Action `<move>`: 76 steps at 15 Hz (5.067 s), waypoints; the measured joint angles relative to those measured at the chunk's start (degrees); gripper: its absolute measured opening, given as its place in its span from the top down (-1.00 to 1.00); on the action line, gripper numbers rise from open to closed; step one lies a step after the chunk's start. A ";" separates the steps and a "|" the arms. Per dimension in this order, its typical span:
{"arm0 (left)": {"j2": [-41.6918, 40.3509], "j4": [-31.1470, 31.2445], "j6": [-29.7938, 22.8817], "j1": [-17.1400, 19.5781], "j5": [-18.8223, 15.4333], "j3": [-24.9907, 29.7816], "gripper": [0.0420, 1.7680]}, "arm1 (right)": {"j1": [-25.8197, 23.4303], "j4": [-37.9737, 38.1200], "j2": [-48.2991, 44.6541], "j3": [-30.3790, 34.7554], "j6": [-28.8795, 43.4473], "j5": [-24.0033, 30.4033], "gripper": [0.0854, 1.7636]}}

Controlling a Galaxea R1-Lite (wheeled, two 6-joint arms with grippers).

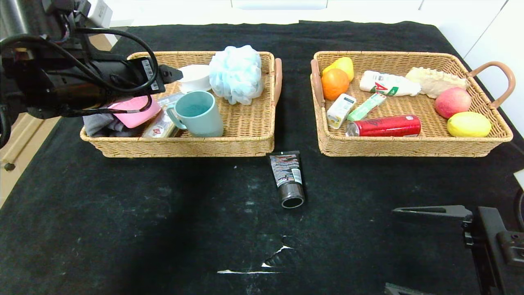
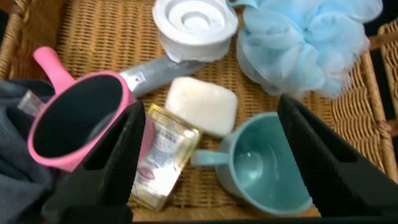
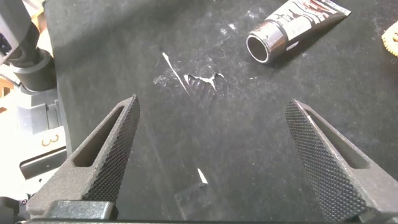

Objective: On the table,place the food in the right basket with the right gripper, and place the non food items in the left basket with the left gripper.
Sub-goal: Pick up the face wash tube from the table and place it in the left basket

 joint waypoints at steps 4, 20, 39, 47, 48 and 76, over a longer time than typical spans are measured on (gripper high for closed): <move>-3.84 -0.05 -0.22 -8.11 5.40 5.57 -0.82 | 0.01 0.00 -0.22 0.00 -0.01 0.02 -0.94; 0.00 -0.27 -2.83 -35.04 23.10 11.25 -0.92 | -0.07 0.22 -5.21 -0.06 -1.90 0.17 -0.94; 12.92 -1.13 -11.57 -40.77 28.17 8.89 -0.94 | -0.07 0.05 -6.40 -0.35 -1.91 -1.68 -0.94; 15.57 -1.18 -11.85 -40.33 28.72 7.36 -0.94 | -0.02 0.09 -6.25 -0.22 -1.99 -1.57 -0.94; 15.79 -1.13 -11.82 -40.30 28.86 7.17 -0.94 | 0.04 0.09 -6.23 -0.20 -1.99 -1.60 -0.94; 17.12 -0.96 -11.59 -40.22 28.47 7.39 0.09 | 0.65 0.09 -4.90 -0.02 -1.99 -1.71 -0.94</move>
